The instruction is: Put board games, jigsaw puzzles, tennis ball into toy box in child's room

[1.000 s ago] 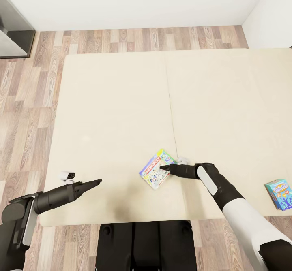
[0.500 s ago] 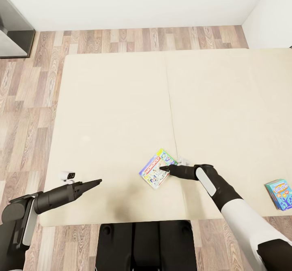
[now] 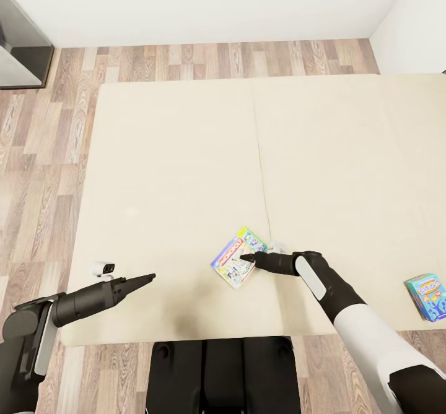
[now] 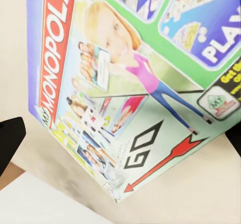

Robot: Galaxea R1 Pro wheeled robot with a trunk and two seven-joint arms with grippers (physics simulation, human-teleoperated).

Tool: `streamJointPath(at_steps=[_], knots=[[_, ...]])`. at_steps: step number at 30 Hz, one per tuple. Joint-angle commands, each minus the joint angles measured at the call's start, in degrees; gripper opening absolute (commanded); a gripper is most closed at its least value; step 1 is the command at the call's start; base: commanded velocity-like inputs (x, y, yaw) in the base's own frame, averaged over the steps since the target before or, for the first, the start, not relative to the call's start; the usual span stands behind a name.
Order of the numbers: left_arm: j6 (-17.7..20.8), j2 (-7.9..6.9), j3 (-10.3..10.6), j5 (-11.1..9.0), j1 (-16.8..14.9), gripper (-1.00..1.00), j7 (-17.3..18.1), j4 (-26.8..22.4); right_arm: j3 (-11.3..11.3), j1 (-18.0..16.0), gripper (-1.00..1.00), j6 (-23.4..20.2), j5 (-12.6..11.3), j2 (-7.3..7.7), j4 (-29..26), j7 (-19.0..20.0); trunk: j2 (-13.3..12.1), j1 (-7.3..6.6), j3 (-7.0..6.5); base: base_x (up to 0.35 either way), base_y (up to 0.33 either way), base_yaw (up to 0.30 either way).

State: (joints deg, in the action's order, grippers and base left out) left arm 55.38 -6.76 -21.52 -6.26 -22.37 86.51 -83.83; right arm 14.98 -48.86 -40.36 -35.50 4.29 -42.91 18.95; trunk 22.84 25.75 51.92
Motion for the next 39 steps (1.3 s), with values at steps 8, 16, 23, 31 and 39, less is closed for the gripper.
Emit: streamJointPath(at_steps=[8,16,23,31,39], knots=[[0.61,-0.05,-0.01,0.02,-0.01,1.00,0.23,-0.02,0.14,-0.34,1.00,1.74,0.09,-0.14,-0.09,-0.04,0.09,0.03,0.06,0.000,0.000,0.000],[0.61,-0.04,-0.01,0.02,-0.02,1.00,0.24,-0.02,0.18,-0.44,1.00,1.94,0.08,-0.16,-0.55,0.01,0.09,0.03,0.06,0.000,0.000,0.000],[0.61,-0.01,-0.01,0.02,-0.01,1.00,0.24,-0.02,0.22,-0.65,1.00,3.24,0.08,-0.16,-0.60,0.02,0.09,0.03,0.06,0.000,0.000,0.000],[0.61,-0.01,-0.01,0.02,-0.02,1.00,0.24,-0.02,0.25,-0.70,1.00,3.91,0.08,-0.10,-0.62,0.21,0.09,0.03,0.06,0.000,0.000,0.000],[0.61,-0.01,0.06,0.02,-0.01,1.00,0.16,-0.02,0.31,-0.71,1.00,3.96,0.08,-0.07,-1.49,0.37,0.09,0.03,0.06,0.000,0.000,0.000]])
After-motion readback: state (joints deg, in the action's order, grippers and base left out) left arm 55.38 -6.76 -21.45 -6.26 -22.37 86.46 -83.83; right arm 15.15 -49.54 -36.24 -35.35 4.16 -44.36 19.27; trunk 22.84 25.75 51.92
